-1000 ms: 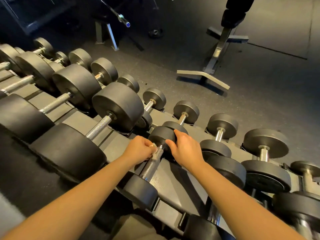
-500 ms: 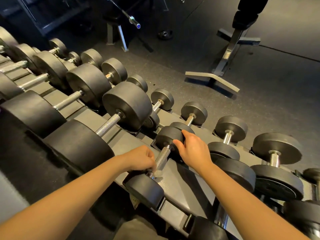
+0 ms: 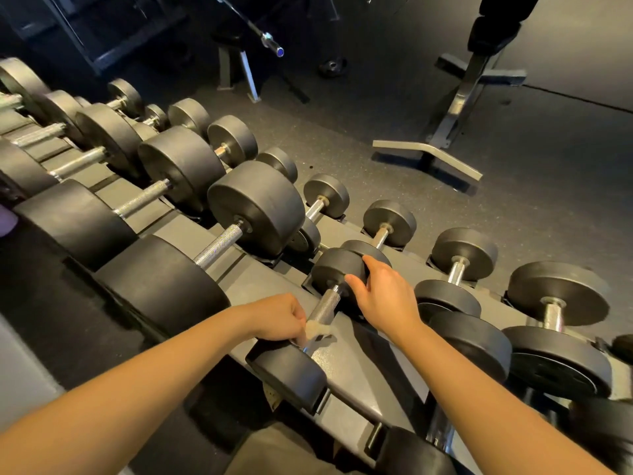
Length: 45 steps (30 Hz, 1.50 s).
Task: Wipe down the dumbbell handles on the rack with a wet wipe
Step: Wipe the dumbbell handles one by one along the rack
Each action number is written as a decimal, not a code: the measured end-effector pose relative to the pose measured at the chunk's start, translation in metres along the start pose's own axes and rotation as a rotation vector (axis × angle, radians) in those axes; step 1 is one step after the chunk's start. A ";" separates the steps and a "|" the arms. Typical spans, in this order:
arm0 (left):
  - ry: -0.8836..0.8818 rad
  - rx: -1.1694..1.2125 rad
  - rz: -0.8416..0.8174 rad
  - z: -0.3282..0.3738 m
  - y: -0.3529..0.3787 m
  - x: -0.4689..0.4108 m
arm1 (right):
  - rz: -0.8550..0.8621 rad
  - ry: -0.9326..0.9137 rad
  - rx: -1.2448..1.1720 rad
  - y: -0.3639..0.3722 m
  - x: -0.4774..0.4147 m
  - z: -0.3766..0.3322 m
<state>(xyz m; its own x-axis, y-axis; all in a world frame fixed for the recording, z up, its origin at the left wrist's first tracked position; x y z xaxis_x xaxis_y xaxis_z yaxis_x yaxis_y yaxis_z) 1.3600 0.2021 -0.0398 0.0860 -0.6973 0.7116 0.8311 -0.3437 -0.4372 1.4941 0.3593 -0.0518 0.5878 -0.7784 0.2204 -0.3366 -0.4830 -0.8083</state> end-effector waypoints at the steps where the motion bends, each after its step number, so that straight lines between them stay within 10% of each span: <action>1: 0.008 0.025 0.060 0.002 -0.002 -0.004 | -0.006 0.006 -0.008 0.000 0.000 0.000; 8: 0.146 0.134 0.609 0.027 -0.004 -0.040 | -0.048 0.034 -0.049 0.005 -0.001 0.004; 20: -0.074 0.026 -0.044 0.005 -0.009 -0.001 | -0.092 0.130 -0.152 -0.002 0.015 0.004; 28: 0.084 0.478 0.306 0.058 -0.020 0.002 | -0.489 0.393 -0.850 0.001 0.085 -0.012; 34: 0.089 0.665 0.359 0.060 -0.012 0.001 | -0.289 0.616 -1.143 0.020 0.071 -0.006; 40: 0.142 0.094 0.501 0.019 -0.005 0.030 | -0.086 0.861 -0.828 0.055 0.046 0.011; 45: 0.073 -0.042 0.574 -0.002 0.016 0.041 | -0.264 0.715 -0.888 0.063 0.058 -0.015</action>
<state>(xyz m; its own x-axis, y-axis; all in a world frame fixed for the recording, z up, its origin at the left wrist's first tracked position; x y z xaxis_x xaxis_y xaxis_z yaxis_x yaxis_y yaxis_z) 1.3756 0.1668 -0.0182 0.4777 -0.8201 0.3149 0.6397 0.0790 -0.7645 1.4954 0.2778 -0.0819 0.2640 -0.5240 0.8098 -0.8281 -0.5536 -0.0883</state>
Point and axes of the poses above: each hand's wrist, its own x-axis away from the middle knuckle, its own y-axis out of the palm, z = x × y, the point moved 4 cm from there along -x, towards the middle knuckle, and after that the axes turned 11 degrees about y, right-handed, at the moved point
